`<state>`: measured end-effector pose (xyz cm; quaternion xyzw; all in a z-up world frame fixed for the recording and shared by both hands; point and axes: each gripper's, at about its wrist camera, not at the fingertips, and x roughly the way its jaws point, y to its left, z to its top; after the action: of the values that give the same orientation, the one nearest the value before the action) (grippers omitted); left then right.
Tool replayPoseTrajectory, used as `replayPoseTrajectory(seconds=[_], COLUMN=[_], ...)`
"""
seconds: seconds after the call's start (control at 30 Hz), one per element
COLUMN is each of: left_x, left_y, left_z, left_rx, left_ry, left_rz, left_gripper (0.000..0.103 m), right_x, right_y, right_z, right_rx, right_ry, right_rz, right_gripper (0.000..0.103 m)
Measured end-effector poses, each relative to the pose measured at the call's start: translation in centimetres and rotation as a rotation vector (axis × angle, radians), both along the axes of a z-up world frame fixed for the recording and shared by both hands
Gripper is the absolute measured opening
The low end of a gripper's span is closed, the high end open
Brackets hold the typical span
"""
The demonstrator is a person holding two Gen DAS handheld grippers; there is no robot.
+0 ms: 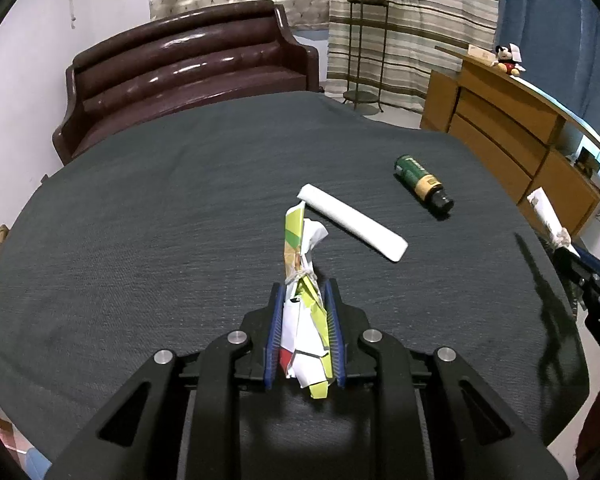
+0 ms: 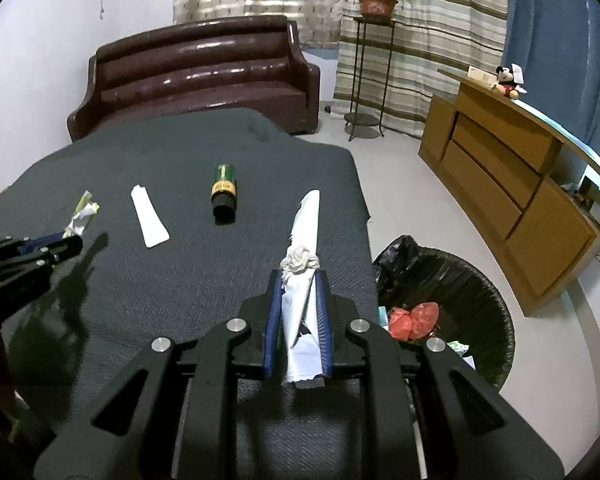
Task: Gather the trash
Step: 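Carry yellow-white paper and white rolled paper over the black bin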
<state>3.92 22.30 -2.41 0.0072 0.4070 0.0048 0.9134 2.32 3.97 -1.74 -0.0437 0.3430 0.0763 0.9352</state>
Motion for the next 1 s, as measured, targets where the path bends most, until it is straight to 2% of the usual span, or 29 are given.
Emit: replayPoseTrajectory(seconds=[0.53,1.0], left_x=[-0.2,0.0], left_y=[-5.6,-12.3], left_z=[2.2,3.3], left_rx=[-0.025,-0.045], left_ry=[-0.061,-0.107], left_rz=[-0.117,-0.278], left_gripper=[0.022,0.022], right_x=[-1.3,-2.3], right_y=[-4.5,-10.9], right_z=[2.4,3.5], right_rx=[0.013,0.006], right_ry=[-0.072,-0.113], right_rz=[-0.092,-0.228], right_gripper=[0.017,0.017])
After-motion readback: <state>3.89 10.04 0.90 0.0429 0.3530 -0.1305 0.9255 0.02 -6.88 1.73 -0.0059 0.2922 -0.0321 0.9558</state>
